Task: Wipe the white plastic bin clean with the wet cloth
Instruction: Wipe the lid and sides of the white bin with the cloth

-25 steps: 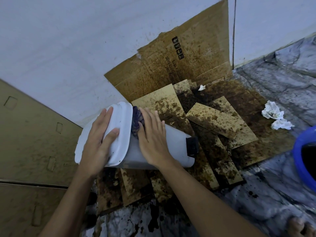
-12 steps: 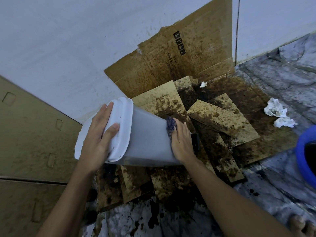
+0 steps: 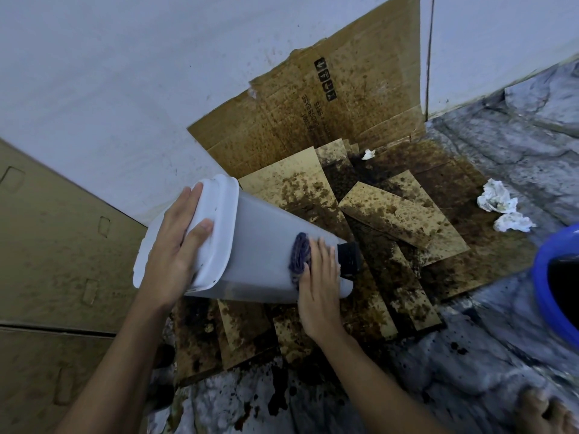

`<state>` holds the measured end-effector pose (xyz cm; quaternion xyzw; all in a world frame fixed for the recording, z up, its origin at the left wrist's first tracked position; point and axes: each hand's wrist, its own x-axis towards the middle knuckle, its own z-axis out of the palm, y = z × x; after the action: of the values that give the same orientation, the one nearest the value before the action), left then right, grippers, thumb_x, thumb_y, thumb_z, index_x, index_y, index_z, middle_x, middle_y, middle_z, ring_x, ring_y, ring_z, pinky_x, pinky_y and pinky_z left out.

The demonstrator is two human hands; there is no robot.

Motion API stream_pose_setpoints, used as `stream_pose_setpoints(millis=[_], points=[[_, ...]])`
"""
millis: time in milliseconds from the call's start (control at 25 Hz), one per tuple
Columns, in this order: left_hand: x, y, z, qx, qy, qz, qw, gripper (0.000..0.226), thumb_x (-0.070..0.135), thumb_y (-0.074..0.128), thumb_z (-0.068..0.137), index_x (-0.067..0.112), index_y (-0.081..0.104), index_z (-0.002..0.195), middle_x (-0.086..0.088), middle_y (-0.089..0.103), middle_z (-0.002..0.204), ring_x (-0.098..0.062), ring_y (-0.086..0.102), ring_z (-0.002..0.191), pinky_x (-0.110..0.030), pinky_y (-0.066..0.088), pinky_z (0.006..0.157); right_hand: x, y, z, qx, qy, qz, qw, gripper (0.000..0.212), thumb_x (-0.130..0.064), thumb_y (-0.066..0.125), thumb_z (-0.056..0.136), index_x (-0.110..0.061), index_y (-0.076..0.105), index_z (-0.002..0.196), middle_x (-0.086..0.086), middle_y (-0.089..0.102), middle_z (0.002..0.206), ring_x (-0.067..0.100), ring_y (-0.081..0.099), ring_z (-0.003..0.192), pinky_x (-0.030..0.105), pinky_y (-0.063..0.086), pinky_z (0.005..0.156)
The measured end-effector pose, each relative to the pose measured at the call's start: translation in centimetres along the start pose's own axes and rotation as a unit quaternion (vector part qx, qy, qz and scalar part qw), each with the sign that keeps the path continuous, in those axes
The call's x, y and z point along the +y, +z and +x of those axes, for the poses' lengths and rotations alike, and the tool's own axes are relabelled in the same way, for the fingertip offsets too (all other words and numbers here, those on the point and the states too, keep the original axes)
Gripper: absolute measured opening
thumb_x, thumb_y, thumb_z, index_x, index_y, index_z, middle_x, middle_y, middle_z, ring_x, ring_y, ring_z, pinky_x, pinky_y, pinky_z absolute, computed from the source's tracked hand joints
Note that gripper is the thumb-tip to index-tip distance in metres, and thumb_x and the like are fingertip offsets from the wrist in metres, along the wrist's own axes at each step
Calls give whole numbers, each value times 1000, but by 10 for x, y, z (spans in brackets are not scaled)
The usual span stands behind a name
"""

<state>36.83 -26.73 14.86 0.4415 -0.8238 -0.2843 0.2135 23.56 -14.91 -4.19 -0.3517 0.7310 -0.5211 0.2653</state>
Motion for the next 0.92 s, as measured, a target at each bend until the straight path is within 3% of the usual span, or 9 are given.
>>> stream_pose_setpoints(millis=[120,440,920], points=[[1,0,-2,-3,-4,-2,1000,55,51,42,101,49,28,154,28,20,163,6,18,149,-46,17,125,18,-1,-6,15,5,8,1000,52,-53,6,103,-48,-2,154,-15,-10,168,4,-20,152,36,-12,124],[9,7,2,-2,-7,14,1000,53,55,41,99,57,29,150,31,21,161,7,17,149,-50,17,124,27,-3,-2,28,8,14,999,54,-50,9,104,-42,-2,156,-16,-10,167,5,-21,152,45,-6,126],[7,11,4,-5,3,17,1000,56,61,39,95,59,27,150,29,19,163,4,15,150,-53,17,123,-86,6,-2,17,-86,-8,996,66,-61,-2,99,-34,4,159,-9,-2,169,9,-13,154,48,6,126]])
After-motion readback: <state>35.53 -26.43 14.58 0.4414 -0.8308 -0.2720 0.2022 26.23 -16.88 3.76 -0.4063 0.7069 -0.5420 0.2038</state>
